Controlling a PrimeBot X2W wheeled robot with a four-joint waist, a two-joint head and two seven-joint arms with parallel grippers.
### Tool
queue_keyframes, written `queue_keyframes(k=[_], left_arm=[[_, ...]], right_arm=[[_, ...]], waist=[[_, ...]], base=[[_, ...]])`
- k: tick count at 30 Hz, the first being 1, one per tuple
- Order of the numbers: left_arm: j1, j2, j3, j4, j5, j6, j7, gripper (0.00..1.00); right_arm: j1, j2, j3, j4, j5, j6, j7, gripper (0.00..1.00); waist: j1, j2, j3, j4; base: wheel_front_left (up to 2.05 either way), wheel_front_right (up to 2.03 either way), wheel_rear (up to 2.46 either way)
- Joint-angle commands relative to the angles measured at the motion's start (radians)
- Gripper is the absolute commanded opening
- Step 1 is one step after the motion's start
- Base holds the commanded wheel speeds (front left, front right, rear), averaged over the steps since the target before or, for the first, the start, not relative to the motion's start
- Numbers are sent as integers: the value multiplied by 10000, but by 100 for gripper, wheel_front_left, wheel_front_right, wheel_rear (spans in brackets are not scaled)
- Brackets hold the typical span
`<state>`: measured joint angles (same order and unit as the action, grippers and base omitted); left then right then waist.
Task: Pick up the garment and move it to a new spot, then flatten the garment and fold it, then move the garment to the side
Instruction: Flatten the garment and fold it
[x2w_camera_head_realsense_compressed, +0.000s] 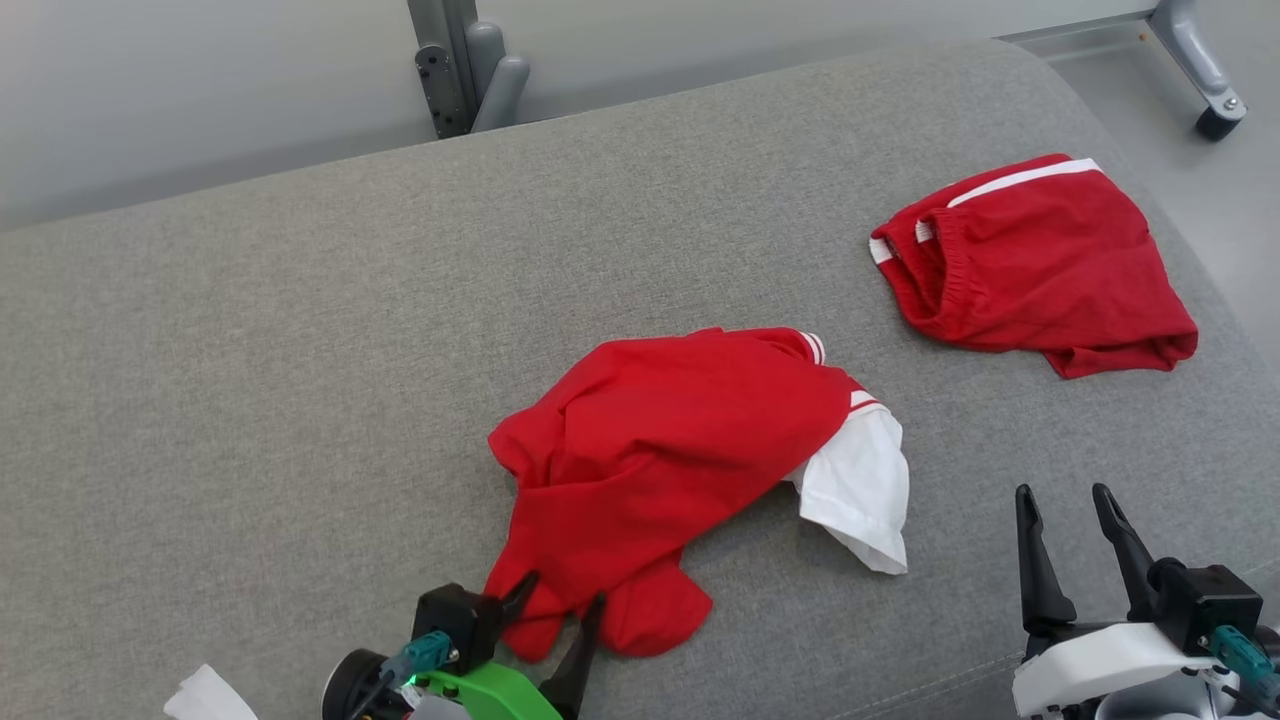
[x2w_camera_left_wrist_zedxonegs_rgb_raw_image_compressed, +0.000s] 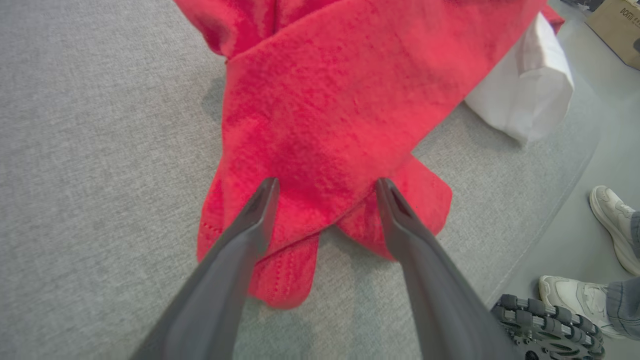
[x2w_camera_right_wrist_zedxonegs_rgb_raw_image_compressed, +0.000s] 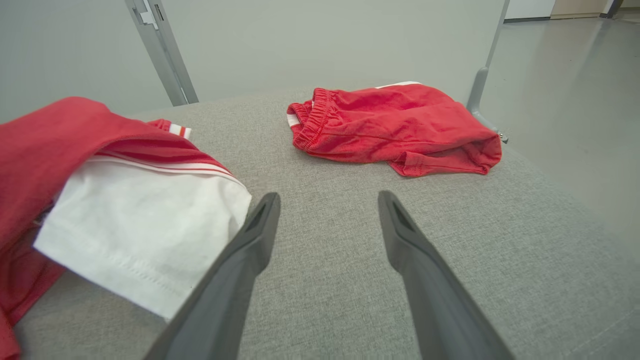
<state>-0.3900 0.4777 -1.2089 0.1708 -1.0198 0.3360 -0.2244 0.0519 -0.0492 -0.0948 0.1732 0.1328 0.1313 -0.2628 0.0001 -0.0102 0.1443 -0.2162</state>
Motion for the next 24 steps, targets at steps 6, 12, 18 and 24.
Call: queue_keyframes(k=[6, 12, 18, 24], left_arm=[[55, -131, -67, 602, 86, -217, -78, 100], [-143, -152, 213, 896, 91, -392, -226, 0], [-188, 177, 678, 341, -96, -362, -295, 0], [-507, 1150, 1133, -1852, -326, -7, 276, 0]], right_arm=[[23, -25, 17, -9, 58, -11, -28, 100], [-46, -27, 18, -6, 115, -11, -28, 100], [19, -27, -20, 5, 168, -11, -28, 100], [169, -25, -92, 16, 233, -11, -28, 100]], waist=[[-1, 102, 67, -96], [-1, 102, 123, -150], [-1, 102, 119, -175], [-1, 102, 55, -63]], base=[[0, 0, 0], [0, 0, 0], [0, 0, 0], [0, 0, 0]])
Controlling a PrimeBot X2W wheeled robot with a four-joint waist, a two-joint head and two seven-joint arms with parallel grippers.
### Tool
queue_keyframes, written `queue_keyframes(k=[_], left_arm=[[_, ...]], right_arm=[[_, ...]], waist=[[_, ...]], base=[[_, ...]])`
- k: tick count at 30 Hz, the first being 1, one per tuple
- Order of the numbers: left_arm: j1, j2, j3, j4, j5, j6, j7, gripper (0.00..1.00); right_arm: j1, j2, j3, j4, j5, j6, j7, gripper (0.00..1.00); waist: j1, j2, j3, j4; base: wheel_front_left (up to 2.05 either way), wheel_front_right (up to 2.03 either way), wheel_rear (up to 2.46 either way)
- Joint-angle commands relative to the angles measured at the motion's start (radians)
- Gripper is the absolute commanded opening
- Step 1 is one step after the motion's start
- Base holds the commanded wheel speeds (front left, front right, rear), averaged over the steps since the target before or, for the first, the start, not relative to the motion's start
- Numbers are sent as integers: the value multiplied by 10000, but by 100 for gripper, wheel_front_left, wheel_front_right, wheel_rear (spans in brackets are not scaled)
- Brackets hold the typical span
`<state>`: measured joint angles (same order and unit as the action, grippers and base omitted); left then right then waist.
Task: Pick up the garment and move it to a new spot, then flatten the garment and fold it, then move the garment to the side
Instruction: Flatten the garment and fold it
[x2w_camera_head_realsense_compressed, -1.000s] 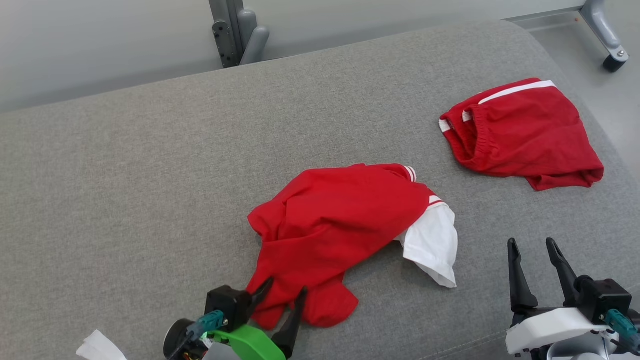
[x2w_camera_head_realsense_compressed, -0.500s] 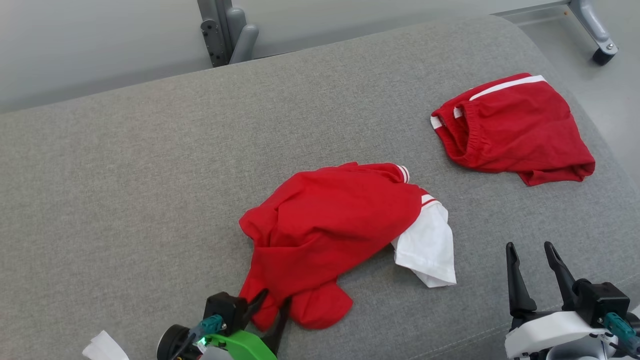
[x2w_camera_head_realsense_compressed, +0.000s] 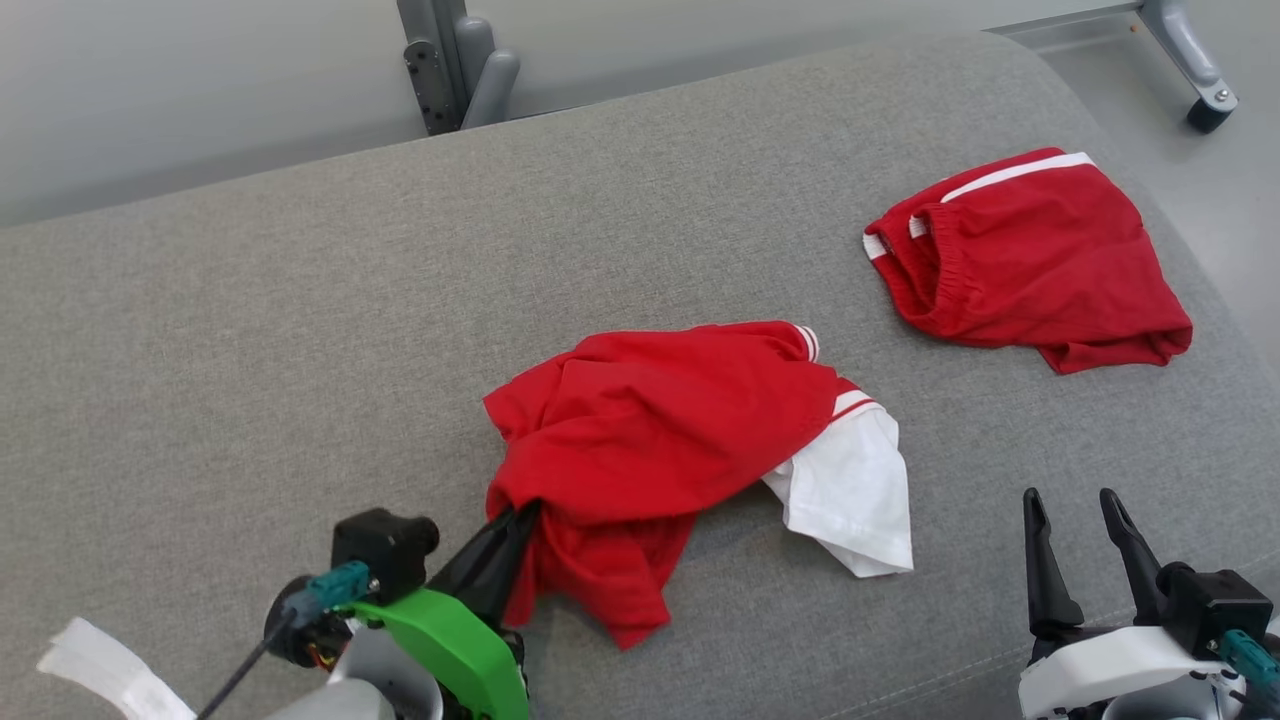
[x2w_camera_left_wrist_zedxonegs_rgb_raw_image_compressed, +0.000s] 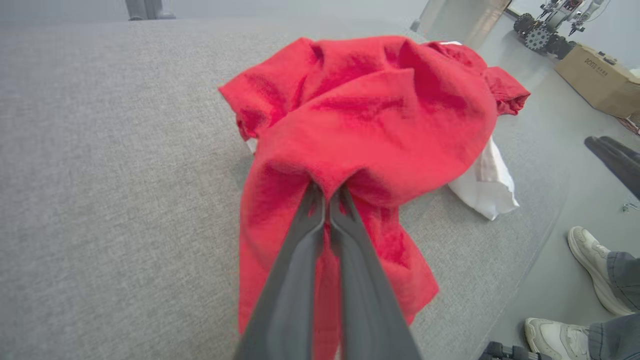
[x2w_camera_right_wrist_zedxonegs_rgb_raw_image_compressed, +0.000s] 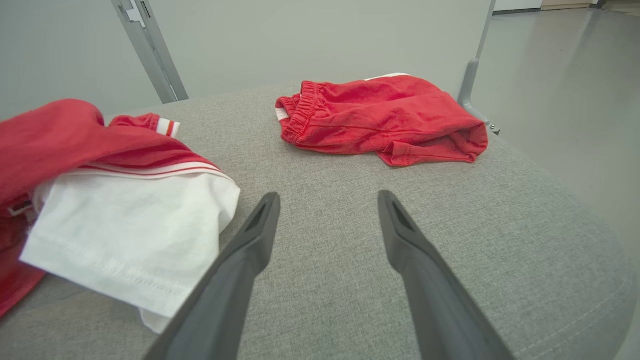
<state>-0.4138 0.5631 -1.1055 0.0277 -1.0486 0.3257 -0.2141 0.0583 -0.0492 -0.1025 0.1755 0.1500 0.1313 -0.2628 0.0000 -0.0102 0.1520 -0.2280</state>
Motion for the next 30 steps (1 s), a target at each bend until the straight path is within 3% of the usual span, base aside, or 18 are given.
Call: queue_keyframes(k=[1, 4, 6, 7, 10, 13, 16, 20, 25, 30], left_arm=[[-353, 538, 130, -897, -85, 106, 412, 0], [-873, 1495, 187, -2257, -67, 151, 1346, 0], [-1365, 2120, 150, -3134, -144, -77, 2223, 0], [-1365, 2120, 150, -3134, -144, -77, 2223, 0], [-2322, 2979, 84, -4040, -310, -593, 3714, 0], [-3180, 3303, 176, -4442, -1059, -1222, 5211, 0], [-4035, 3364, 315, -4159, -1968, -1687, 6614, 0], [-4986, 2976, 339, -3151, -2576, -1984, 7970, 0], [-5974, 2814, -86, -1336, -1947, -2210, 9128, 0], [-6220, 2550, -393, 590, -1431, -2434, 9223, 0]], right_arm=[[133, -27, -32, 6, 77, -11, -28, 100], [164, -24, -59, 40, 106, -11, -28, 100], [169, -27, -108, 60, 132, -11, -28, 100], [169, -27, -108, 60, 132, -11, -28, 100], [162, -27, -69, 104, 107, -11, -28, 100], [106, -27, -74, 182, 84, -11, -28, 100], [36, -25, -7, 271, 130, -11, -28, 100], [-89, -27, 128, 353, 246, -11, -28, 100], [-223, -24, 273, 395, 381, -11, -28, 100], [-280, -24, 382, 501, 497, -12, -28, 100]], waist=[[0, 102, -40, 87], [0, 102, -91, 186], [0, 102, -141, 290], [0, 102, -141, 290], [0, 102, -229, 385], [0, 102, -331, 425], [0, 102, -423, 370], [0, 102, -433, 150], [0, 102, -313, -301], [0, 102, -134, -766]], base=[[0, 0, 0], [0, 0, 0], [0, 0, 0], [0, 0, 0], [0, 0, 0], [0, 0, 0], [0, 0, 0], [0, 0, 0], [0, 0, 0], [0, 0, 0]])
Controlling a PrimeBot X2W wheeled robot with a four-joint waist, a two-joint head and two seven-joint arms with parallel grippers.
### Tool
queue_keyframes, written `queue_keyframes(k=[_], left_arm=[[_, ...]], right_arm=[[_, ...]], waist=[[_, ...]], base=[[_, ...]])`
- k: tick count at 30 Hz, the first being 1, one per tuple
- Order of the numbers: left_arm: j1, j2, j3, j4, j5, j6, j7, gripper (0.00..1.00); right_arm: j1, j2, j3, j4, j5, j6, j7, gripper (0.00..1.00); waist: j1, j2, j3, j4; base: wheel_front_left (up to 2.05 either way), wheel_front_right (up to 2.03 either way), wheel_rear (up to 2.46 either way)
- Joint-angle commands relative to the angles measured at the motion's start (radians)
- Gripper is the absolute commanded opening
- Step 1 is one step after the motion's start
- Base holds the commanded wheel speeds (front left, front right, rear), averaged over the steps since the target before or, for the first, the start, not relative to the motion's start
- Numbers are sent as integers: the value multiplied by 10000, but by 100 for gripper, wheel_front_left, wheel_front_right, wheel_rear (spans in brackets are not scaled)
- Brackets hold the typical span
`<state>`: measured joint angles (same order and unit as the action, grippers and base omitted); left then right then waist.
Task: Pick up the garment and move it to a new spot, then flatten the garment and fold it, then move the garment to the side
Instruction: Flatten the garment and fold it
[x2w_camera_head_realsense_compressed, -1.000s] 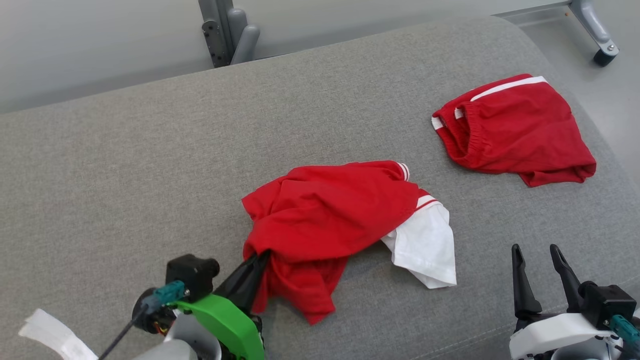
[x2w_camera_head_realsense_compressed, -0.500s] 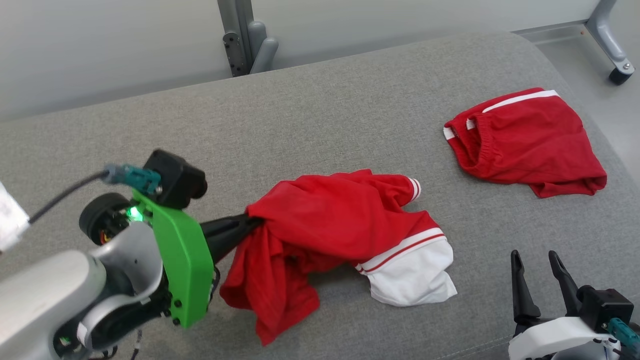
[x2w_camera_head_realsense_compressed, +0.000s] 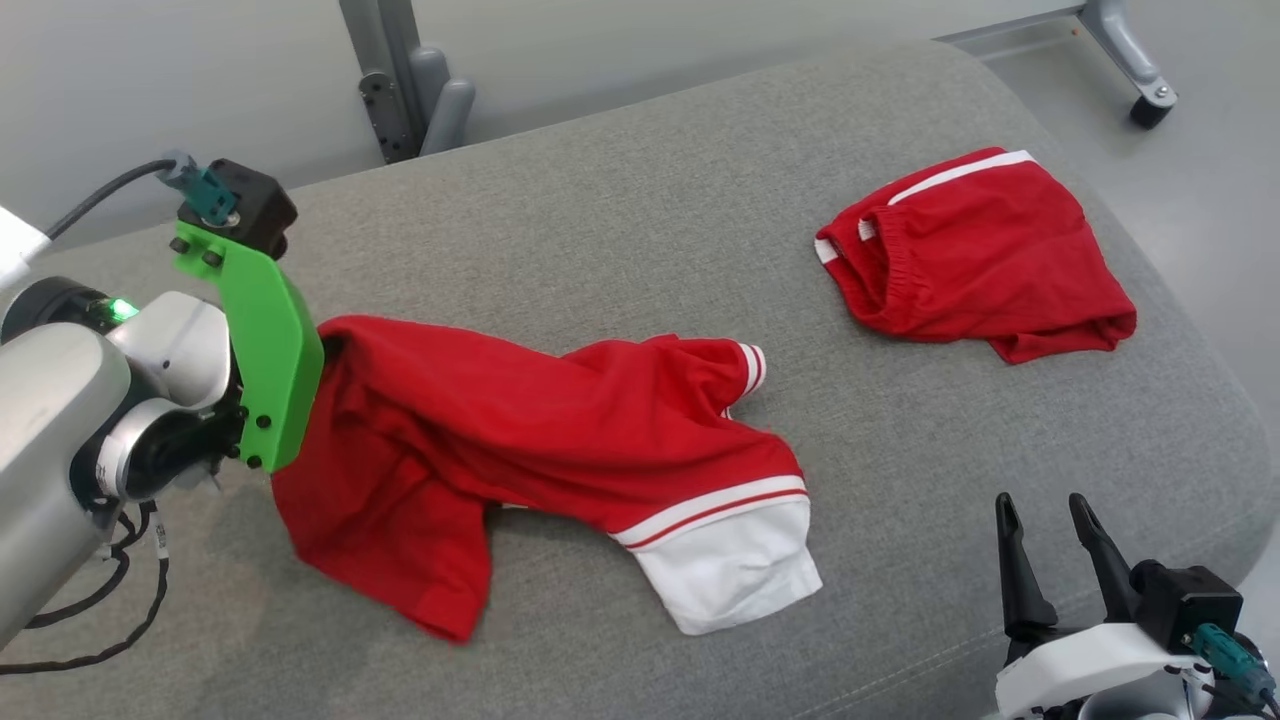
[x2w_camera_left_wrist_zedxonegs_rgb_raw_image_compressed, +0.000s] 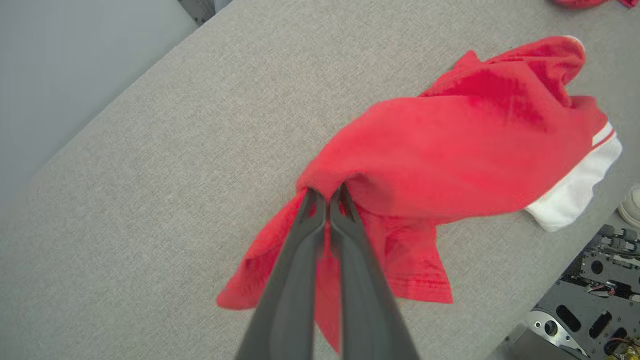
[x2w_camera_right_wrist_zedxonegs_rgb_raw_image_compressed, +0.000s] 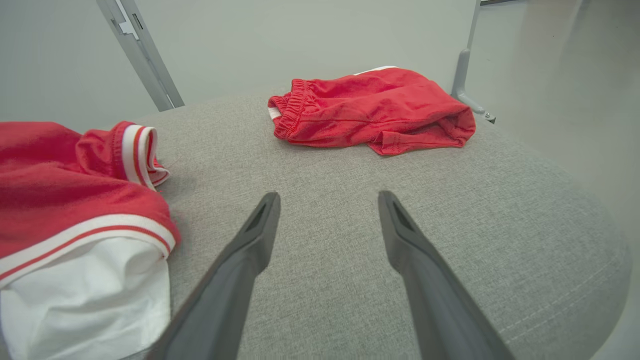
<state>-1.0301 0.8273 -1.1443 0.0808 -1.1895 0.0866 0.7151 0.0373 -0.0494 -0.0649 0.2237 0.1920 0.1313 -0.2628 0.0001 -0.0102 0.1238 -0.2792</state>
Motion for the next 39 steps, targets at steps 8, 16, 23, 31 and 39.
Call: queue_keyframes(k=[8, 16, 23, 31, 39], left_arm=[[175, -719, 177, 1927, 126, -305, -1196, 100], [386, -563, 585, 2991, 440, -211, -2809, 100], [1795, -348, 1523, 2895, -625, 101, -4529, 100], [3972, -1251, 2261, 2817, -2178, 652, -6235, 100], [4550, -3067, 2892, 3869, -3776, -45, -6491, 100]], right_arm=[[-124, -23, 97, 56, 204, -12, -28, 100], [-100, -22, -53, 2, -21, -12, -28, 100], [115, -24, -208, -86, -204, -12, -28, 100], [113, -25, -297, -186, -522, -12, -28, 100], [3, -25, -371, -358, -917, -12, -28, 100]], waist=[[-1, 102, 449, -583], [-1, 102, 460, -355], [-1, 102, 299, -46], [-1, 102, 492, 698], [-1, 102, 879, 1248]], base=[[0, 0, 0], [0, 0, 0], [0, 0, 0], [0, 0, 0], [0, 0, 0]])
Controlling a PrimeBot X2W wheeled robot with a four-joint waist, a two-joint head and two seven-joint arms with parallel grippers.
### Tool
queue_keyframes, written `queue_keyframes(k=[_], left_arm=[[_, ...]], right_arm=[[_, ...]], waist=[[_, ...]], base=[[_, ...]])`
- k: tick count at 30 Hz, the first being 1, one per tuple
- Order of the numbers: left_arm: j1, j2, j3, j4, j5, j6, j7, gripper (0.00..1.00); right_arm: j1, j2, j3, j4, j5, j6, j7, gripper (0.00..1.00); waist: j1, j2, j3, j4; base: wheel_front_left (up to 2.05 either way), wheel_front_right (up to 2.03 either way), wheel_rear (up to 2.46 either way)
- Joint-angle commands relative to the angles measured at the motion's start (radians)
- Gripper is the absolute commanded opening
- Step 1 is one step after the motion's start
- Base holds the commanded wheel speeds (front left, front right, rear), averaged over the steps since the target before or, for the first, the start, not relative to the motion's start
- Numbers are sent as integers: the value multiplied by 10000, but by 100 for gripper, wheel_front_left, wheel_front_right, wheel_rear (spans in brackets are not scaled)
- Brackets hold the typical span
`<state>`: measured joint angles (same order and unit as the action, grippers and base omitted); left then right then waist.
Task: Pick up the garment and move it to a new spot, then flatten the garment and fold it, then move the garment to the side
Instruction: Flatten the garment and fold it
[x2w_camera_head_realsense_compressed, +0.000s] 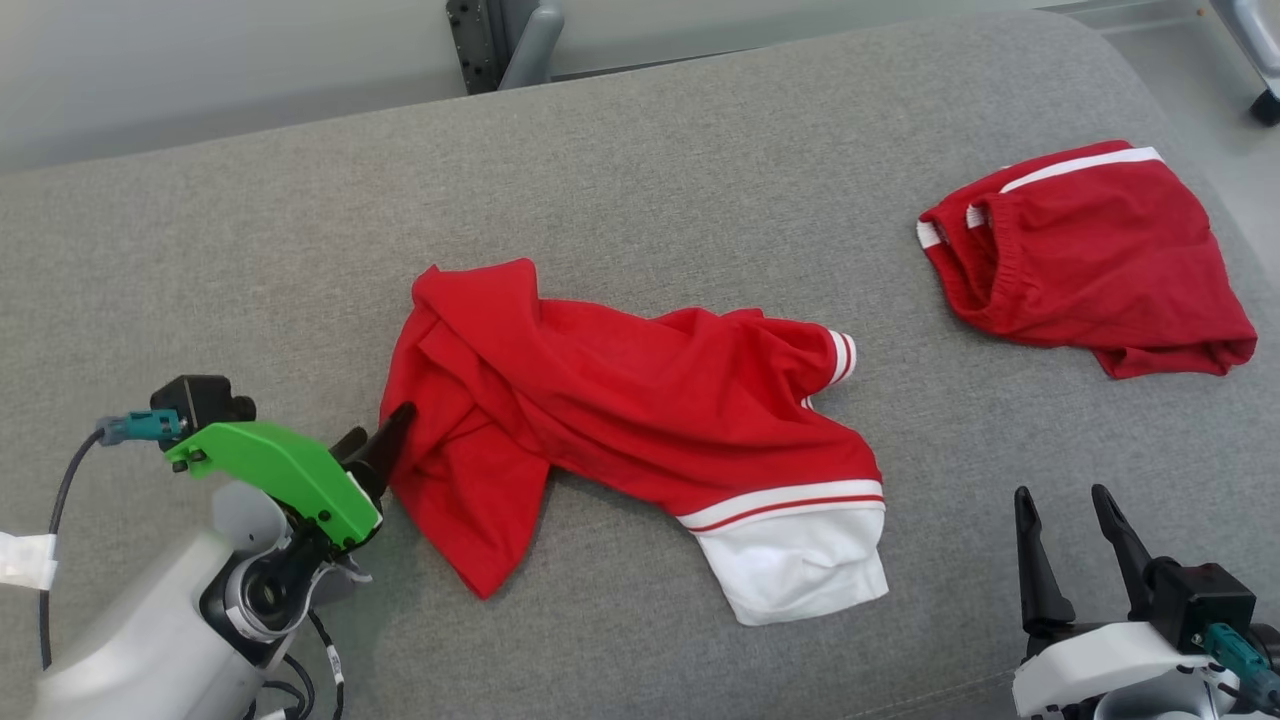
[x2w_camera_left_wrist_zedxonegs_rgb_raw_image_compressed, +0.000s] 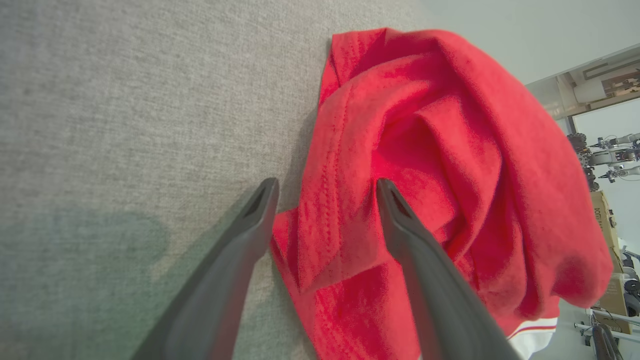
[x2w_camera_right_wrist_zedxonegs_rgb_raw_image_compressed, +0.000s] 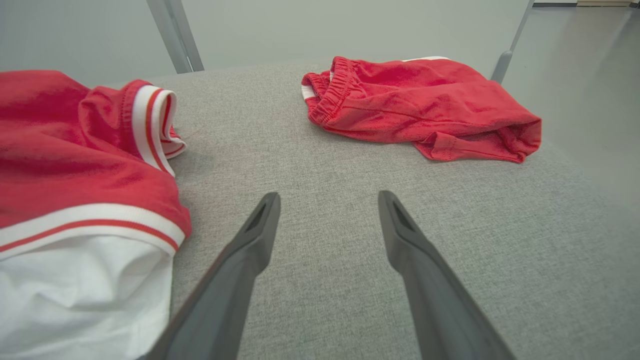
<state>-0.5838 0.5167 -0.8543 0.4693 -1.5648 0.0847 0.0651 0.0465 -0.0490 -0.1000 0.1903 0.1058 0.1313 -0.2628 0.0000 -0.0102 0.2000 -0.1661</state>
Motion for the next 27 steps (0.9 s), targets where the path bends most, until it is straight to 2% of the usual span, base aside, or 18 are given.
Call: queue_keyframes(k=[1, 4, 5, 6, 8, 12, 18, 24, 25, 27], left_arm=[[54, -48, -58, 161, -12, -94, 61, 100], [-96, -261, -206, 618, 74, -384, 251, 100], [-118, -326, -230, 768, 56, -495, 289, 36], [-136, -402, -216, 857, 31, -641, 266, 0], [-197, -506, -255, 1013, 40, -907, 329, 0], [-533, -348, -185, 1178, 397, -1202, -45, 0], [-1517, -26, -160, 928, 1659, -1048, -1286, 0], [-2443, 324, -412, 90, 2746, -841, -1640, 0], [-2728, 522, -408, -498, 3122, -810, -1837, 0], [-2849, 674, -430, -803, 3327, -745, -1934, 0]], right_arm=[[-91, -29, -26, -34, -80, -12, -28, 100], [-84, -27, -13, -45, -143, -12, -28, 100], [-70, -29, -10, -39, -160, -12, -28, 100], [-62, -29, 4, -39, -164, -12, -28, 100], [-52, -27, 25, -36, -149, -12, -28, 100], [-22, -27, 53, -5, -67, -12, -28, 100], [108, -27, 52, 52, 48, -12, -28, 100], [197, -29, 93, 125, 154, -12, -28, 100], [316, -29, 63, 130, 176, -12, -28, 100], [353, -29, 41, 129, 185, -12, -28, 100]], waist=[[0, 102, 135, 142], [0, 102, 145, 177], [0, 102, 135, 180], [0, 102, 129, 180], [0, 102, 111, 173], [0, 102, 55, 137], [0, 102, -51, 134], [0, 102, -222, 77], [0, 102, -303, 72], [0, 102, -325, 72]], base=[[0, 0, 0], [0, 0, 0], [0, 0, 0], [0, 0, 0], [0, 0, 0], [0, 0, 0], [0, 0, 0], [0, 0, 0], [0, 0, 0], [0, 0, 0]])
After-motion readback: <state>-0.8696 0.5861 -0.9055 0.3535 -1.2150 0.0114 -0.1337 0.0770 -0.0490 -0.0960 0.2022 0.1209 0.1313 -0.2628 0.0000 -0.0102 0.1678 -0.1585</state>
